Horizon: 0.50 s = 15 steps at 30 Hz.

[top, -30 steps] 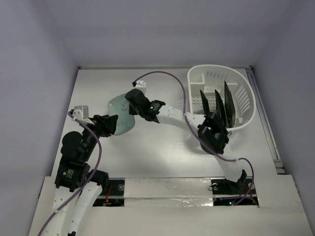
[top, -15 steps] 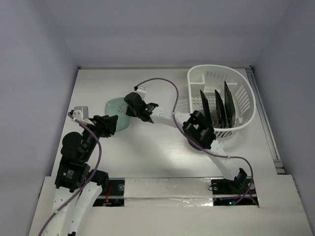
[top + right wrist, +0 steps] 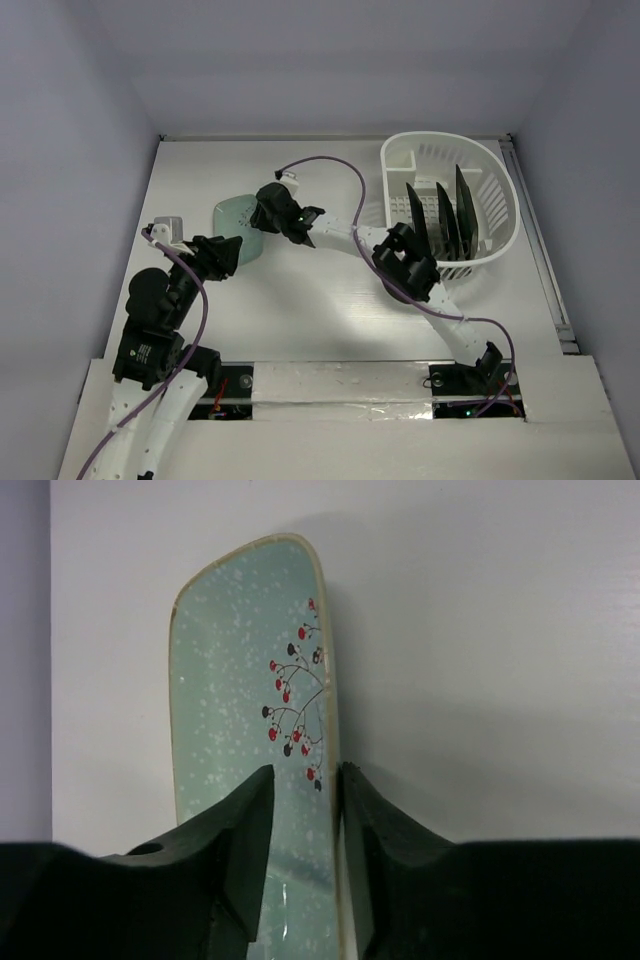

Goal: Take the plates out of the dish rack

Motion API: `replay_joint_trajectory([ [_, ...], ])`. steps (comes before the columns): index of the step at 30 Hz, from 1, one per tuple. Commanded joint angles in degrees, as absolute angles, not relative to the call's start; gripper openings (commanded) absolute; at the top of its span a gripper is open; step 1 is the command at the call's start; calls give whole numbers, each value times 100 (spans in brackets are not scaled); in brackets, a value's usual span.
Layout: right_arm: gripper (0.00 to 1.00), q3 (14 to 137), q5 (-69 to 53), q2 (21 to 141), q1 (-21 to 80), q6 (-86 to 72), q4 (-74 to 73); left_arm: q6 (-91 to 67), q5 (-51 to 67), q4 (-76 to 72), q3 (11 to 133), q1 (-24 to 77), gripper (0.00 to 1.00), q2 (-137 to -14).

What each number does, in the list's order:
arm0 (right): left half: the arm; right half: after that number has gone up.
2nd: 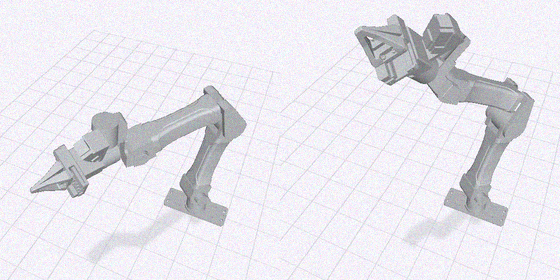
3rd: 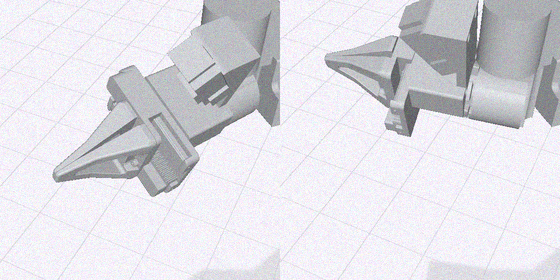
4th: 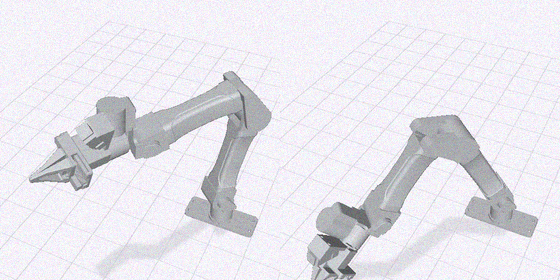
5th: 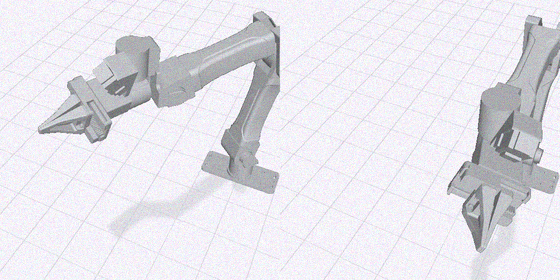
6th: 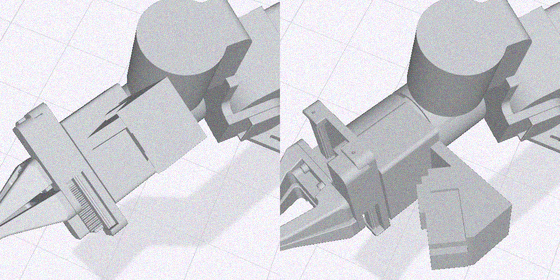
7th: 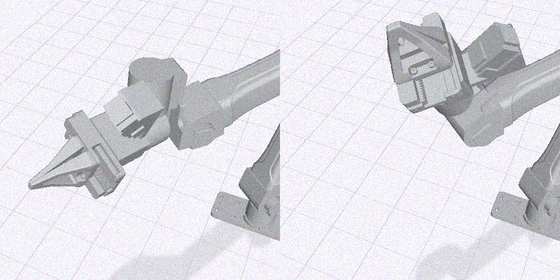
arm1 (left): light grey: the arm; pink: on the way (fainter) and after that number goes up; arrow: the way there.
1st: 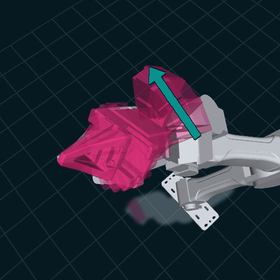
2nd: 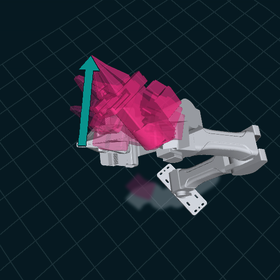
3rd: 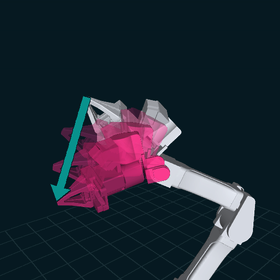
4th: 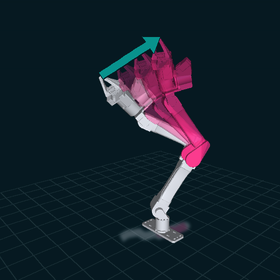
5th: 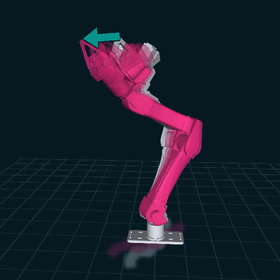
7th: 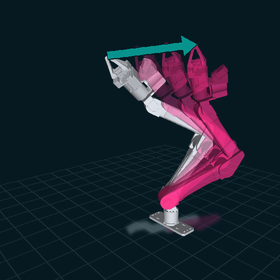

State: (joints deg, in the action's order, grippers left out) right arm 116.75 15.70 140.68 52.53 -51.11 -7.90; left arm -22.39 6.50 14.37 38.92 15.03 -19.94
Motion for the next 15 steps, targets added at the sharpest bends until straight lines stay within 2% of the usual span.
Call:
replay_joint_trajectory([
  [1, 41, 11462, 1450, 13466, 5273, -5028, -273, -2259, 738, 1142, 3850, 1529, 44, -1960],
  [3, 52, 11269, 1433, 13325, 5273, -4862, -237, -2259, 738, 1125, 3850, 1529, 44, -1969],
  [6, 60, 11075, 1572, 12921, 5273, -4589, -272, -2259, 738, 1125, 3841, 1529, 44, -1978],
  [11, 64, 10591, 1793, 11965, 5273, -4054, -325, -2250, 738, 1125, 3841, 1529, 44, -1969],
  [12, 60, 10521, 1897, 11797, 5273, -3947, -377, -2259, 738, 1142, 3850, 1529, 44, -1977],
  [14, 37, 10215, 2065, 11375, 5273, -3710, -474, -2259, 729, 1142, 3850, 1529, 44, -1986],
  [15, 8, 10065, 2292, 10851, 5273, -3404, -570, -2250, 729, 1143, 3850, 1529, 44, -1986],
])
